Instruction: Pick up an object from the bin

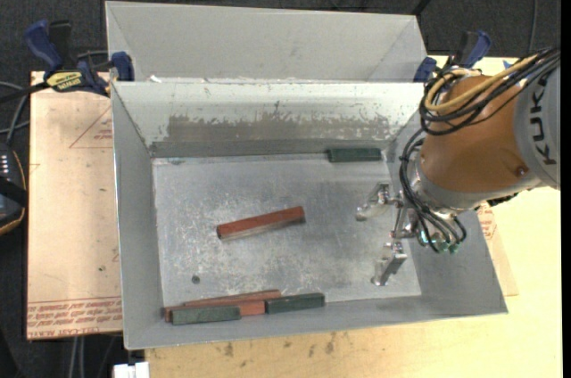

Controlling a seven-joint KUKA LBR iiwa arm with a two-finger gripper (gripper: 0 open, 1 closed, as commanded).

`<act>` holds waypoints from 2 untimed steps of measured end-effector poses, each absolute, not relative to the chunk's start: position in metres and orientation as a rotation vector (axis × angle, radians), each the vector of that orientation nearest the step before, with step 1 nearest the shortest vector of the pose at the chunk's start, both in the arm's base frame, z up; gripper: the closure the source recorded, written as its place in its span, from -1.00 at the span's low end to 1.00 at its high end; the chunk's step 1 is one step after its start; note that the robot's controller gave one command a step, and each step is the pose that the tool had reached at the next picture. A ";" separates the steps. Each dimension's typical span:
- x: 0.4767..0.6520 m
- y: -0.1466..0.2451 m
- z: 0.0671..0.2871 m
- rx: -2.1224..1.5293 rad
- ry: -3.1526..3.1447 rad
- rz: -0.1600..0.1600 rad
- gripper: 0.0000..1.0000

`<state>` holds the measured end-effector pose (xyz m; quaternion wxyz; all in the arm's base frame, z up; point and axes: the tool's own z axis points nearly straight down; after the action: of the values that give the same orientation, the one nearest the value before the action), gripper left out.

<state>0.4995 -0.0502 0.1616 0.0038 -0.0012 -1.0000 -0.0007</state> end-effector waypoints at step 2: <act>0.526 -0.028 0.125 0.007 -3.152 0.002 -1.00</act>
Offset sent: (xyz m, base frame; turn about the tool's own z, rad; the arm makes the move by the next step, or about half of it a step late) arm 0.0488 0.0509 -0.0916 -0.0173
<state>0.5259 -0.0282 0.1255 -0.0051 0.0023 -1.0000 0.0005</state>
